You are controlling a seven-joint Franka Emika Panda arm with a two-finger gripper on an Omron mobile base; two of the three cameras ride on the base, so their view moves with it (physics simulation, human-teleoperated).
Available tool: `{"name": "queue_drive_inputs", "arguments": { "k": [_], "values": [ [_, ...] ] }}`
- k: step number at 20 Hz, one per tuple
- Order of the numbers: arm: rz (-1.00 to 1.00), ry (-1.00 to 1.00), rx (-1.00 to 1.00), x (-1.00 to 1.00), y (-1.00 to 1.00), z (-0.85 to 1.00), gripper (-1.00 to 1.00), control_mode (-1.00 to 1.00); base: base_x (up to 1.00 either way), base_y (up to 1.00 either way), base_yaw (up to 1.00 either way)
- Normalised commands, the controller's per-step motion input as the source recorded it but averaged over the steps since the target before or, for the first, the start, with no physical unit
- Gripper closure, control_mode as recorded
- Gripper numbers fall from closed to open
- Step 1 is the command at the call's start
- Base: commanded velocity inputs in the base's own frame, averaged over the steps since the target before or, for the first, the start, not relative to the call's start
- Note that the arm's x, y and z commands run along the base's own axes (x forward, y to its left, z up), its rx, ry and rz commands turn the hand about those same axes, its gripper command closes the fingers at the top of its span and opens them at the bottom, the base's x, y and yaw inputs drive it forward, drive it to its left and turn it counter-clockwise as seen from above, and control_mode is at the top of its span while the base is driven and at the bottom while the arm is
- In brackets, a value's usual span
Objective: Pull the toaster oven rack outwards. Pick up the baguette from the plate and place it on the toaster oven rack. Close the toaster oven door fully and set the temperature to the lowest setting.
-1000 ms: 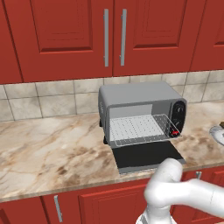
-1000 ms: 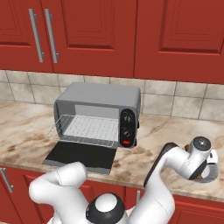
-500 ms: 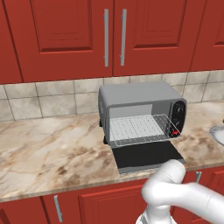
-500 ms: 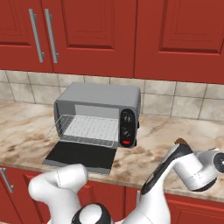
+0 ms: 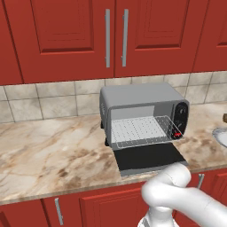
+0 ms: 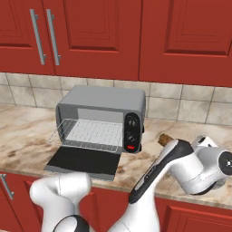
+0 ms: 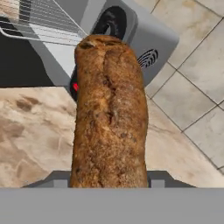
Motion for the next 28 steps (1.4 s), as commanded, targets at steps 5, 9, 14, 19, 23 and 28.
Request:
{"name": "queue_drive_inputs", "arguments": {
  "k": [5,9,14,19,23,28],
  "values": [
    [0.2,-0.18,-0.33,-0.33,1.0,0.81,1.0,-1.0,0.0,0.0,0.0],
    [0.09,-0.13,-0.31,-0.46,1.0,0.86,1.0,-1.0,0.0,0.0,0.0],
    [0.07,-0.04,-0.32,-0.32,1.0,0.61,1.0,-1.0,0.0,0.0,0.0],
    [0.09,0.02,-0.34,-0.12,1.0,0.22,1.0,-1.0,0.0,0.0,0.0],
    [0.09,0.11,-0.25,0.0,1.0,0.04,1.0,-1.0,0.0,0.0,0.0],
    [0.08,0.05,-0.1,0.01,0.77,0.0,1.0,-1.0,0.0,0.0,0.0]
  ]
}}
